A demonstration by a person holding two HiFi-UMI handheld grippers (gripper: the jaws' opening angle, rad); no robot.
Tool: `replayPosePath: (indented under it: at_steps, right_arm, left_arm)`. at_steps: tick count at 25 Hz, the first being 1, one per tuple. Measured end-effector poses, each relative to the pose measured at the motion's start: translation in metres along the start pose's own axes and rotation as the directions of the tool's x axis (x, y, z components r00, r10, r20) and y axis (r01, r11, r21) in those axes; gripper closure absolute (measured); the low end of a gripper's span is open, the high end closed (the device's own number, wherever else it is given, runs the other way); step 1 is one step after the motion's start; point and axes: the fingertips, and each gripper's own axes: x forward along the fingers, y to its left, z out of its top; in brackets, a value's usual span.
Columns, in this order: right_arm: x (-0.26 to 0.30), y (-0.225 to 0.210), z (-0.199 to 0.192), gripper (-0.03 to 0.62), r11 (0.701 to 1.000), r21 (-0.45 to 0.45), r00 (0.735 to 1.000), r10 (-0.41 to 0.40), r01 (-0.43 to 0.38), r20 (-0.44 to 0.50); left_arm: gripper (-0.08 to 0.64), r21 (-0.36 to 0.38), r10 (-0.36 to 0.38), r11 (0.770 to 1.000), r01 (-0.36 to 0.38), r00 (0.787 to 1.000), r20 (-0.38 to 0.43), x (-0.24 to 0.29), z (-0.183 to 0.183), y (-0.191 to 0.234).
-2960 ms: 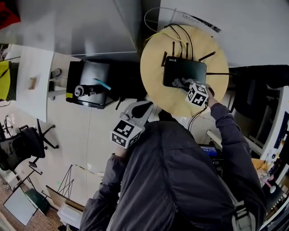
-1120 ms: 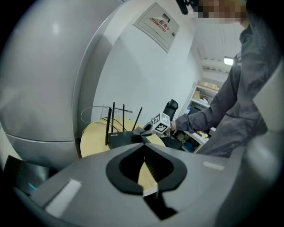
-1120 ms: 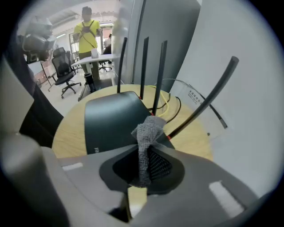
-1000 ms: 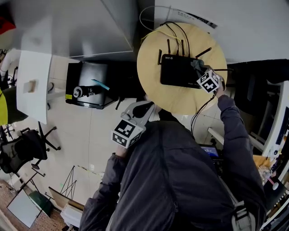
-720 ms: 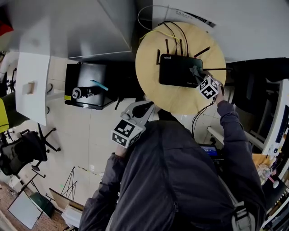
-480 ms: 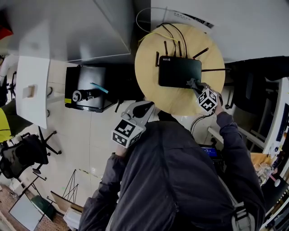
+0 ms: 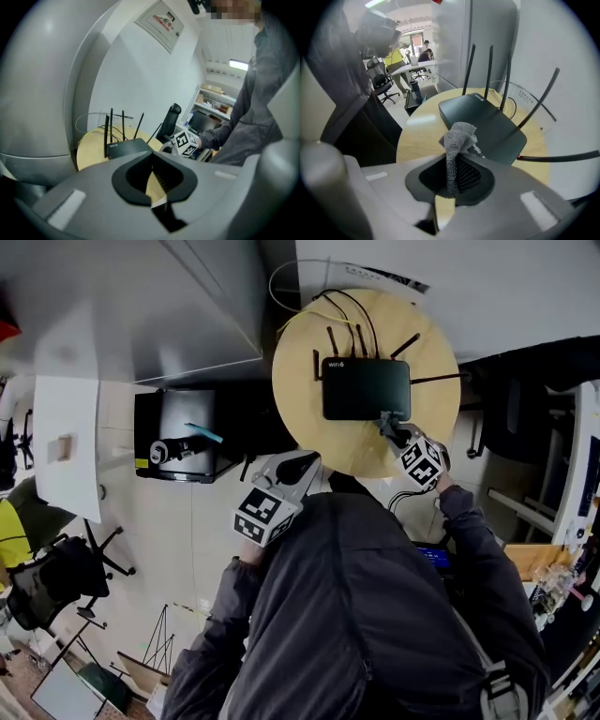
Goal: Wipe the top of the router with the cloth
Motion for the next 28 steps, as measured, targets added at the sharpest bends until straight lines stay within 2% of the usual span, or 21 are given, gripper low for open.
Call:
replayPosePath:
  at_steps: [4,8,11,19,28]
  right_arm:
    - [-0.032,0.011,0.035,0.561,0.995,0.096,0.991,-0.037,0.025,0.125]
    - [-0.078,0.016,0.071,0.561,0.977,0.207,0.959,-0.112,0.058,0.26]
    - [-0.107,0.018,0.089,0.561,0.966,0.241,0.934,-0.171,0.096,0.315]
    - [-0.132,0.024,0.097,0.563,0.936,0.304,0.896,-0.281,0.177,0.343]
    - [-0.139,0.035,0.106,0.561,0.929,0.304,0.882,-0.315,0.211,0.351]
  left_arm:
    - [0.56,0.016,-0.035,0.999,0.035,0.999,-0.005,0.006,0.003,-0.002]
    - [0.56,0.044,-0.088,0.995,0.088,0.996,-0.01,0.013,0.006,-0.002]
    - [0.56,0.078,-0.134,0.988,0.135,0.991,-0.023,0.019,0.009,-0.006]
    - [0.56,0.152,-0.227,0.961,0.232,0.973,-0.048,0.034,0.015,-0.011]
    - [0.56,0.19,-0.285,0.938,0.291,0.957,-0.06,0.043,0.018,-0.019]
